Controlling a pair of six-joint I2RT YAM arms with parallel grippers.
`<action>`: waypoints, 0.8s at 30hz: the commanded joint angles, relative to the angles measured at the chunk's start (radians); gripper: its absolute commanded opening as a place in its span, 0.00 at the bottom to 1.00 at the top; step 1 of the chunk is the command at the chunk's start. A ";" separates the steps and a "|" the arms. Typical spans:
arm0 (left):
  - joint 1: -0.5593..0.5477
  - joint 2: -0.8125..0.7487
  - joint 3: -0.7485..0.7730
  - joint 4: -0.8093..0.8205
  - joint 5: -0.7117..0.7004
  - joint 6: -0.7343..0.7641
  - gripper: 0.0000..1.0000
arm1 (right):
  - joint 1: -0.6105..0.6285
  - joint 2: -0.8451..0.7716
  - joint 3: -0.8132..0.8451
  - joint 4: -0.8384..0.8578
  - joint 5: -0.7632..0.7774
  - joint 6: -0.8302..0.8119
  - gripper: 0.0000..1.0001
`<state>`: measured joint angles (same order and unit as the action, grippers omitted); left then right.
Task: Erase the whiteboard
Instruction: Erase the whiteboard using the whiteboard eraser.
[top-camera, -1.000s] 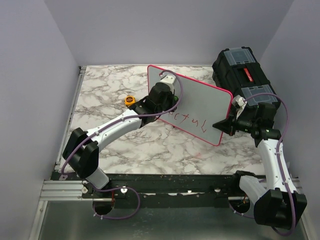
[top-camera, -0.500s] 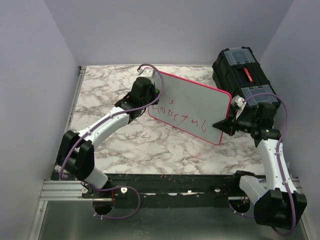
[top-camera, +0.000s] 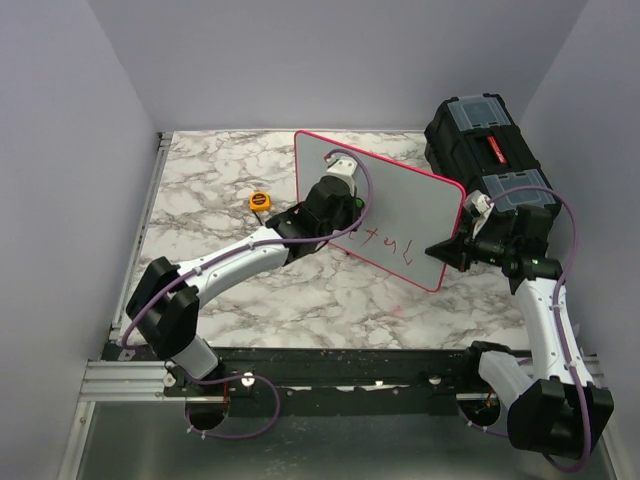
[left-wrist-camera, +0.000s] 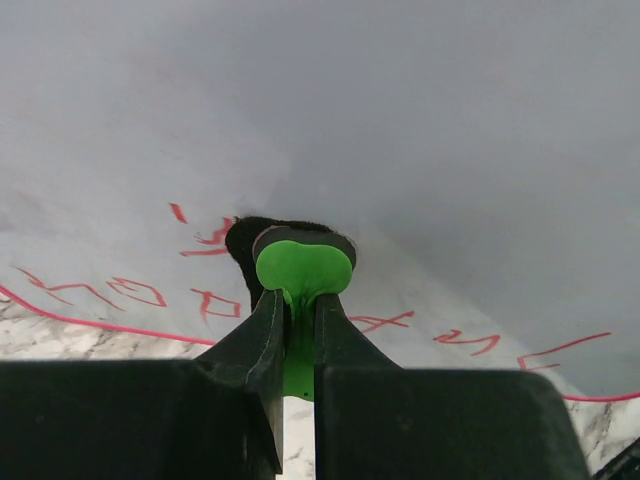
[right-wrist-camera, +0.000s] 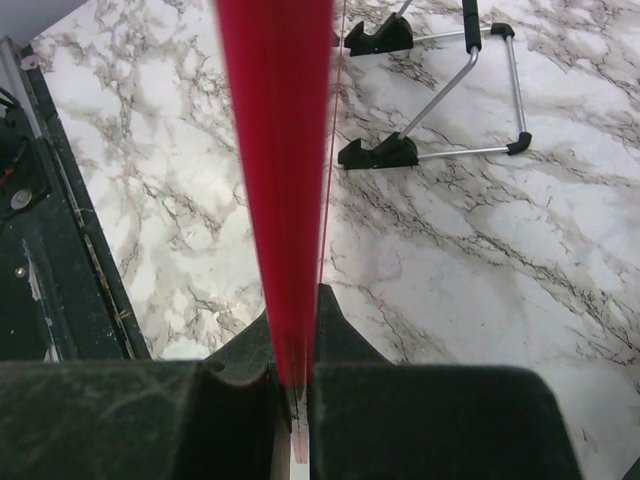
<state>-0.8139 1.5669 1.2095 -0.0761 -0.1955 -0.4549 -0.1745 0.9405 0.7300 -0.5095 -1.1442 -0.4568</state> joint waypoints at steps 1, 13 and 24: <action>-0.033 0.045 0.025 0.071 -0.011 -0.024 0.00 | 0.026 -0.018 0.027 -0.012 -0.140 -0.054 0.00; 0.244 -0.037 -0.069 0.055 0.024 0.041 0.00 | 0.026 -0.026 0.028 -0.014 -0.144 -0.053 0.00; 0.130 -0.040 -0.045 0.072 0.025 -0.006 0.00 | 0.027 -0.016 0.026 -0.011 -0.143 -0.052 0.00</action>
<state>-0.5758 1.5482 1.1469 -0.0525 -0.1749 -0.4358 -0.1734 0.9382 0.7300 -0.4999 -1.1393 -0.4805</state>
